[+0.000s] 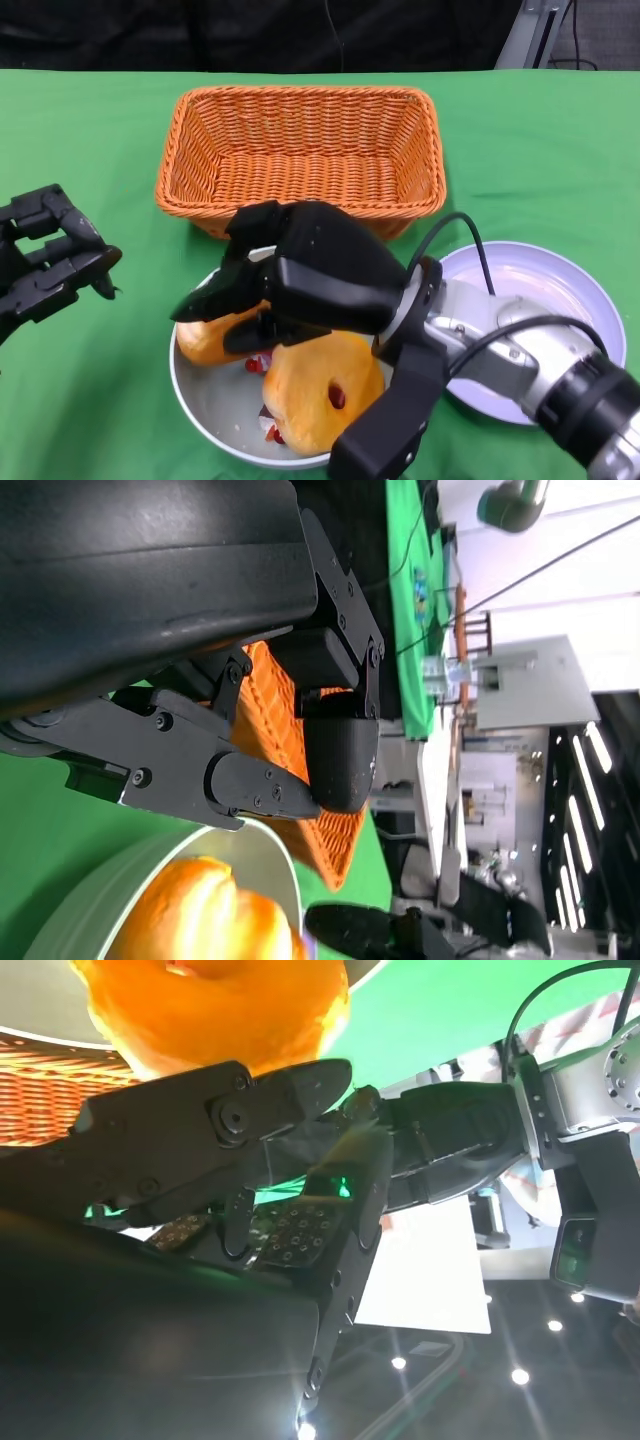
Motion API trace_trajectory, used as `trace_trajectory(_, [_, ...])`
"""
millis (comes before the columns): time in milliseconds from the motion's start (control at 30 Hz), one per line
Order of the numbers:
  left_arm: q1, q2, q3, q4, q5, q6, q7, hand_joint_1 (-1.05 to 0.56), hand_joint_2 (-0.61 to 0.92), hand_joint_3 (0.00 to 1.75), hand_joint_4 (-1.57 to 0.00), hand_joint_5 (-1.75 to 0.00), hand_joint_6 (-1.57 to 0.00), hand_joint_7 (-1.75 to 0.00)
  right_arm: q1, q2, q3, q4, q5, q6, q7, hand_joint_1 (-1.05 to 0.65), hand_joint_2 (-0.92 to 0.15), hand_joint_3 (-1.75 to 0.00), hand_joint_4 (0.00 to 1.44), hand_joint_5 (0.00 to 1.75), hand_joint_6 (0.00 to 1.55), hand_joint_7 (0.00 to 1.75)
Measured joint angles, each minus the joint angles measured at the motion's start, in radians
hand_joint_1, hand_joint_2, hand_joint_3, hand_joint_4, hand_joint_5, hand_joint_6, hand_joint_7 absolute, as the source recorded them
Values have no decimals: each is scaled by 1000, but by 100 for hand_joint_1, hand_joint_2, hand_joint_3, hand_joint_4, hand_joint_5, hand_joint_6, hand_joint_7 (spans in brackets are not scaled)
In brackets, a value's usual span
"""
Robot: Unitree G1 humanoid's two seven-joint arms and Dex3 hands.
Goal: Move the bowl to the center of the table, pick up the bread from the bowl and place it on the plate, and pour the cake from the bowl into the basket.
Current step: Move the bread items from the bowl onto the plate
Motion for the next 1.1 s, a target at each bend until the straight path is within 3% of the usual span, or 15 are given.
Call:
trace_trajectory(100, [6,10,-14,-59,70,88,140,-31,91,3,-80,-151,-87,-93,37,-4,-6,-88,-42,78,16,-86,-88,-2,79,15,62,0])
trace_trajectory(200, [20,15,-22,-121,79,143,169,-35,91,2,-75,-170,-79,-119,68,-7,-11,-154,-69,127,26,-88,-89,-1,79,14,61,0])
trace_trajectory(233, [23,14,-24,-128,81,132,167,-40,91,1,-77,-165,-78,-122,76,-7,-12,-171,-70,133,31,-87,-90,-2,80,14,61,1])
trace_trajectory(300, [26,14,-25,-129,80,108,148,-43,91,0,-82,-150,-80,-113,88,-7,-16,-192,-69,140,40,-86,-90,-1,82,13,63,1])
trace_trajectory(467, [27,24,-38,-111,149,67,180,-36,92,7,-84,-132,-84,-97,109,-5,-27,-218,-55,152,55,-86,-89,0,83,11,64,1])
trace_trajectory(567, [26,37,-45,-79,173,31,188,-35,92,14,-90,-99,-93,-56,118,-5,-28,-239,-65,194,80,-86,-91,-1,78,7,62,0])
trace_trajectory(633, [25,37,-46,-57,173,1,184,-34,92,14,-91,-101,-98,-51,122,-5,-28,-259,-71,223,107,-85,-92,-2,75,5,61,0])
trace_trajectory(733, [24,29,-39,-35,145,-62,156,-26,91,3,-80,-155,-88,-108,129,-6,-27,-312,-100,316,219,-84,-92,-4,74,4,63,1])
trace_trajectory(833, [19,17,-30,-14,129,-115,142,-25,91,1,-80,-156,-86,-114,149,-5,-23,-344,-146,413,300,-86,-92,-3,77,5,65,1])
trace_trajectory(900, [15,16,-28,7,127,-131,138,-31,92,0,-80,-154,-92,-93,158,-4,-15,-349,-166,450,322,-86,-91,-2,79,6,65,1])
trace_trajectory(967, [12,15,-27,21,123,-146,123,-33,92,0,-80,-154,-94,-88,161,-3,-8,-352,-191,477,334,-86,-91,-1,80,5,65,1])
trace_trajectory(1033, [8,15,-26,44,120,-184,115,-28,92,12,-73,-170,-82,-128,160,-1,4,-360,-219,509,347,-88,-92,-5,82,7,64,0])
trace_trajectory(1067, [7,15,-26,54,123,-206,115,-26,92,14,-72,-172,-79,-135,160,1,11,-363,-239,527,356,-88,-92,-5,83,7,64,0])
trace_trajectory(1100, [6,15,-27,63,132,-225,115,-23,92,15,-74,-167,-81,-130,160,3,17,-363,-257,543,369,-89,-92,-6,84,8,63,0])
